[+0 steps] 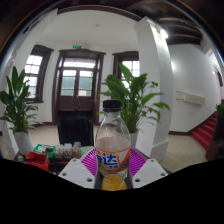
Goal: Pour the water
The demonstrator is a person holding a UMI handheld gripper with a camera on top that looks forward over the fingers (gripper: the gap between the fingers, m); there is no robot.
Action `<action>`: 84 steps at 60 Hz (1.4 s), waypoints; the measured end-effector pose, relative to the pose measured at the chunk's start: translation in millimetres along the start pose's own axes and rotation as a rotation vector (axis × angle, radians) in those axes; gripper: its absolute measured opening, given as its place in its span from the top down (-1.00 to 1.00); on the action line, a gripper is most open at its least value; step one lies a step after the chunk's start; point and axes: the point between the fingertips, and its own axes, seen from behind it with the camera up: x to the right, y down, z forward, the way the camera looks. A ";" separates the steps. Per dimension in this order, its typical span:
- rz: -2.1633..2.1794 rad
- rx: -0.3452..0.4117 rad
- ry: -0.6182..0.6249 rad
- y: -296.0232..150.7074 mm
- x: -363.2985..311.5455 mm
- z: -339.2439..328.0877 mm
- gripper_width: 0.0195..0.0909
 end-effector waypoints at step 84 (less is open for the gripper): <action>0.118 -0.179 -0.178 117.5 -5.3 -193.5 -0.45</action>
